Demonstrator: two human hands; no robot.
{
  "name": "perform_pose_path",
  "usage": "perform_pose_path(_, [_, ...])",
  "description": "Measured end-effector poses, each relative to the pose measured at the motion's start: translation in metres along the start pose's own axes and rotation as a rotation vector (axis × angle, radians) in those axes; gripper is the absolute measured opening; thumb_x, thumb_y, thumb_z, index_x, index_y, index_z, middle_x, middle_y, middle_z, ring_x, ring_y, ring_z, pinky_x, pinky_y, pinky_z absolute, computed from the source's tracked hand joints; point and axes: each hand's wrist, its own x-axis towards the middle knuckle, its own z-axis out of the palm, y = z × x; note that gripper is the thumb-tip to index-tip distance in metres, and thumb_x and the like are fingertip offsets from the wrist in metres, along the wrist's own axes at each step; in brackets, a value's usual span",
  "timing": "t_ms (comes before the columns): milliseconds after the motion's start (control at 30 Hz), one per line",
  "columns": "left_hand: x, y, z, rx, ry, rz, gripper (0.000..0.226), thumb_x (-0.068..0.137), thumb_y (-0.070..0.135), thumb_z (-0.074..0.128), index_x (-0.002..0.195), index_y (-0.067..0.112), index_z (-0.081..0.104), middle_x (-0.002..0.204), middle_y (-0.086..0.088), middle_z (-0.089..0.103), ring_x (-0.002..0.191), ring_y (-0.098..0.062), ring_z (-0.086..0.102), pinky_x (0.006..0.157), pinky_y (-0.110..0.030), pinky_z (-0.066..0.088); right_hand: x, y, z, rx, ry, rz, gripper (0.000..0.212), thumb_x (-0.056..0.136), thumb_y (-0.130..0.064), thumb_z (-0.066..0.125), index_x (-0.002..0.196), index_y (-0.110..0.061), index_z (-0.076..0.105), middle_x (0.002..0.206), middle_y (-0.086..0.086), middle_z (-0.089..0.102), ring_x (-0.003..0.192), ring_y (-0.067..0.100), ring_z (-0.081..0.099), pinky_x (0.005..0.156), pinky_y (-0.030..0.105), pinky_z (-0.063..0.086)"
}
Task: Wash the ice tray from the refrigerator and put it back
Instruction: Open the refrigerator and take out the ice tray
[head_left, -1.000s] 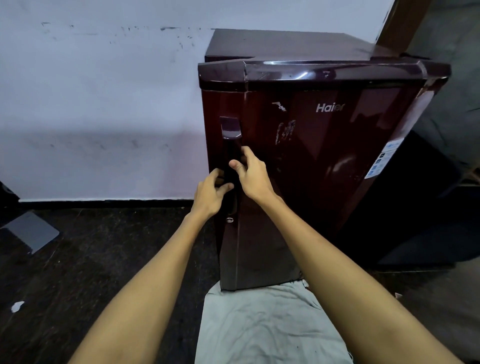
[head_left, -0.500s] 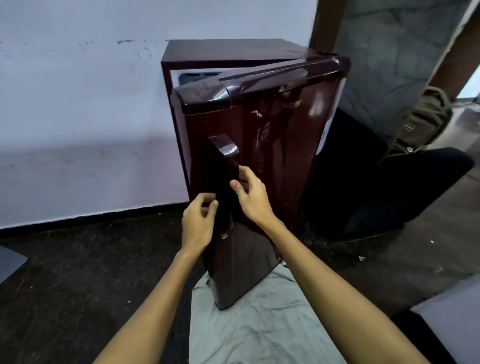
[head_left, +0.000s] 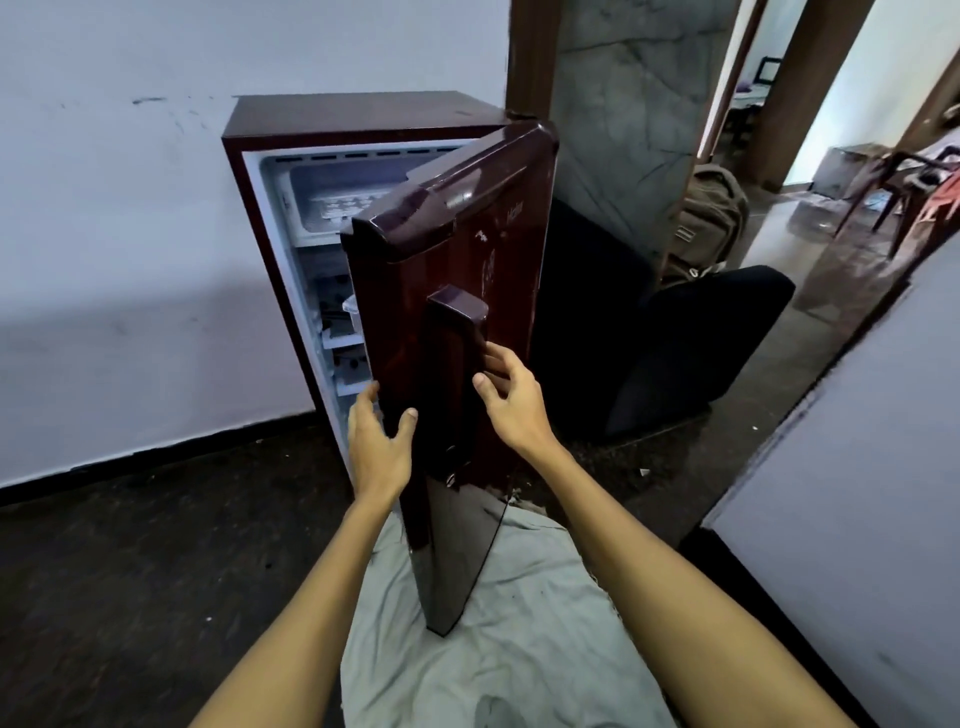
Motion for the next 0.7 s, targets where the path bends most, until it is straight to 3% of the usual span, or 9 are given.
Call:
perform_pose_path(100, [-0.014,0.006,0.011,-0.023,-0.025,-0.008,0.050,0.090,0.018,0.060,0.136,0.011,0.040,0.134,-0.010,0.047,0.108,-0.020,0.055,0.088,-0.030,0.046,-0.011,0.005,-0.020,0.005,0.046,-0.001,0.041,0.095,-0.013,0.052,0.136,-0.019,0.046,0.131,0.004,0.054,0.111,0.008,0.055,0.090,0.016,0.046])
perform_pose_path(233, [-0.031,0.014,0.027,-0.025,-0.046,0.004,0.050,0.091,0.018,0.060,0.136,0.011,0.040,0.115,-0.006,0.054,0.095,-0.017,0.056,0.077,-0.028,0.044,-0.027,0.017,-0.043,0.016,0.099,0.019,0.040,0.095,-0.011,0.053,0.134,-0.017,0.049,0.130,0.003,0.056,0.099,0.002,0.057,0.079,0.009,0.047])
perform_pose_path(467, [-0.048,0.027,0.064,0.048,0.013,0.015,0.036,0.087,0.028,0.065,0.115,0.010,0.053,0.108,0.003,0.046,0.100,-0.022,0.056,0.089,-0.042,0.049,-0.039,0.043,-0.082,0.101,0.121,0.089,0.051,0.086,-0.016,0.067,0.134,-0.018,0.048,0.133,0.002,0.052,0.114,0.015,0.056,0.084,0.015,0.048])
perform_pose_path(700, [-0.081,0.046,0.112,0.047,0.025,0.076,0.023,0.084,0.028,0.069,0.099,0.018,0.055,0.111,0.002,0.042,0.103,-0.021,0.054,0.084,-0.035,0.049,-0.035,0.064,-0.132,0.127,0.246,0.072,0.039,0.083,-0.011,0.071,0.118,-0.015,0.056,0.116,0.000,0.059,0.098,0.007,0.059,0.070,0.005,0.047])
